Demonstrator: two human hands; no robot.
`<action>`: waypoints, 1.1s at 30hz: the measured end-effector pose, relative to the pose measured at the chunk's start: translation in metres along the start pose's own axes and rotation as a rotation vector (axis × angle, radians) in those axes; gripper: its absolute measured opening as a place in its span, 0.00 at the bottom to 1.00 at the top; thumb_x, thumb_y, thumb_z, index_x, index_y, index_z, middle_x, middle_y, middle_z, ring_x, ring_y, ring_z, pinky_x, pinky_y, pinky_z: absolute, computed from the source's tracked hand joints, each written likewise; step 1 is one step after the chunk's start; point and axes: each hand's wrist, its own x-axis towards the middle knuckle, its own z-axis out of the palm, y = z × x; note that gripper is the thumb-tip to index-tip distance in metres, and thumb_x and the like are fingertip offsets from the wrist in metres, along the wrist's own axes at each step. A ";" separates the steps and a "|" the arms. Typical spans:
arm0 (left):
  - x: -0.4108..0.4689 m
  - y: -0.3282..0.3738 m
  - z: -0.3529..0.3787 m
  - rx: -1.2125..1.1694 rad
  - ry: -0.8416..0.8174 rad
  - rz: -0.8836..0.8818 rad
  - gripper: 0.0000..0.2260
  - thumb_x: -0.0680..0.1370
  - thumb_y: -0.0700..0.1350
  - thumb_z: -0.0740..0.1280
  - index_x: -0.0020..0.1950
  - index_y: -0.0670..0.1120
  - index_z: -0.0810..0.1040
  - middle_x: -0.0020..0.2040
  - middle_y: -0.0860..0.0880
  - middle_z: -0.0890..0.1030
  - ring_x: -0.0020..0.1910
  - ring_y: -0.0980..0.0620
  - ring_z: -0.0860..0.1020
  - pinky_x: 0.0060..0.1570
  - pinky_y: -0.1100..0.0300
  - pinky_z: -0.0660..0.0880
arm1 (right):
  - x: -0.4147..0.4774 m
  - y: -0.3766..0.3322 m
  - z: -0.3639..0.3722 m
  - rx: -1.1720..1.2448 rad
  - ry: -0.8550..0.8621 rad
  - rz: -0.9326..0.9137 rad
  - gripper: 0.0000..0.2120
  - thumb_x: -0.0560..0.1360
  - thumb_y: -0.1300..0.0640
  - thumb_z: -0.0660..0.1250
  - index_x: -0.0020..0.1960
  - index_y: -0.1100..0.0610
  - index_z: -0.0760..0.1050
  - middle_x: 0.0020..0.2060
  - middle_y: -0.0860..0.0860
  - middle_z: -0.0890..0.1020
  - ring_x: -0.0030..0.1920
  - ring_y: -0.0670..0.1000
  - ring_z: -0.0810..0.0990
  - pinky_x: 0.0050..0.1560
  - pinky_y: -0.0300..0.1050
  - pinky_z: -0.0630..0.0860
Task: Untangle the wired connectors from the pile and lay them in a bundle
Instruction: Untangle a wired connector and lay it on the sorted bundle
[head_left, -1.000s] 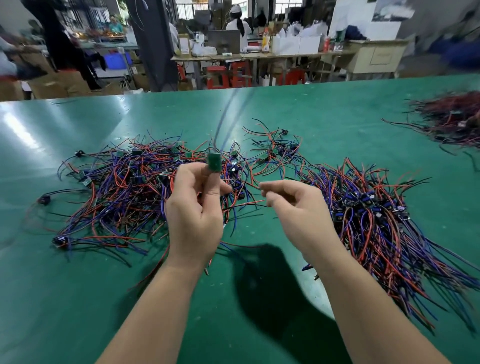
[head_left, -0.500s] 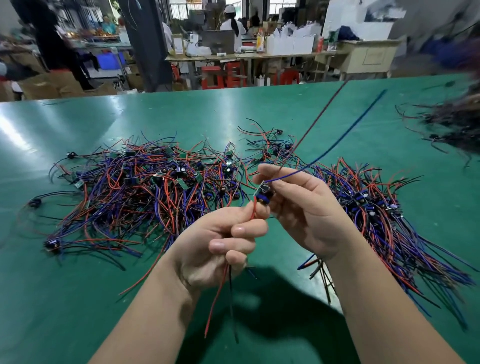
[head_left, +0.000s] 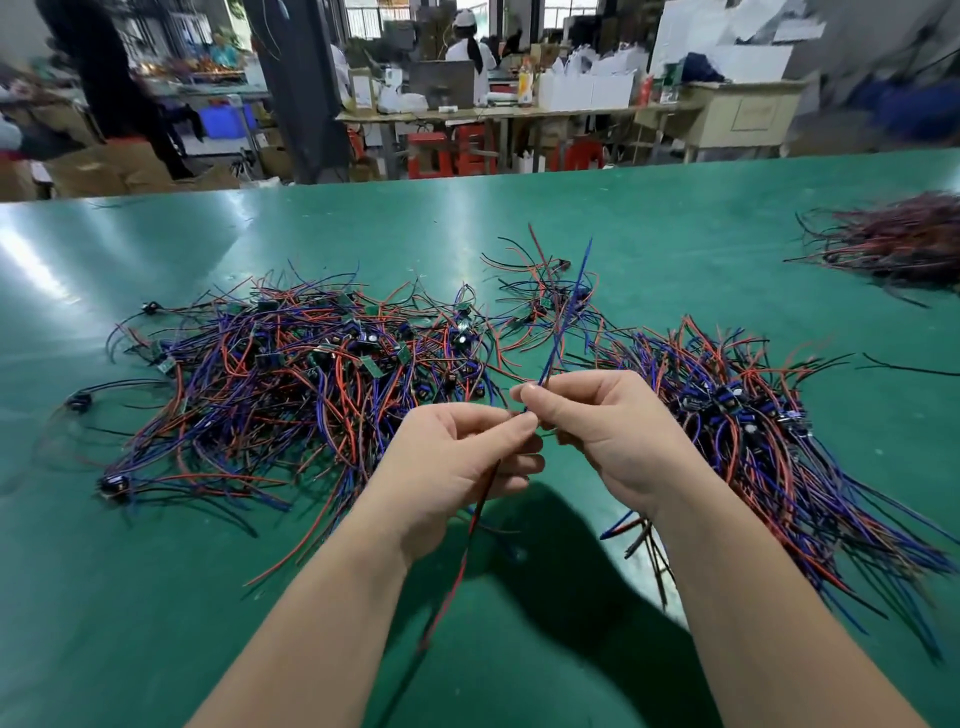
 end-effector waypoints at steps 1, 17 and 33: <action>0.000 -0.002 0.001 0.014 0.002 0.015 0.13 0.65 0.49 0.72 0.43 0.42 0.82 0.38 0.45 0.84 0.33 0.54 0.82 0.33 0.63 0.79 | 0.001 0.001 -0.002 -0.012 0.019 0.010 0.09 0.65 0.54 0.73 0.37 0.61 0.83 0.32 0.55 0.79 0.31 0.45 0.71 0.31 0.36 0.66; -0.015 0.006 -0.006 0.414 -0.486 -0.205 0.05 0.76 0.40 0.70 0.51 0.43 0.79 0.39 0.48 0.84 0.38 0.54 0.83 0.33 0.67 0.75 | 0.006 -0.019 -0.030 0.434 0.415 0.123 0.09 0.70 0.69 0.70 0.36 0.59 0.74 0.24 0.49 0.80 0.23 0.43 0.78 0.23 0.30 0.71; -0.004 0.013 -0.020 -0.247 -0.194 0.158 0.20 0.58 0.37 0.80 0.43 0.43 0.74 0.43 0.40 0.85 0.40 0.47 0.84 0.35 0.58 0.81 | 0.012 -0.006 -0.030 0.282 0.222 0.207 0.02 0.77 0.66 0.63 0.47 0.63 0.73 0.32 0.59 0.80 0.29 0.51 0.82 0.28 0.36 0.77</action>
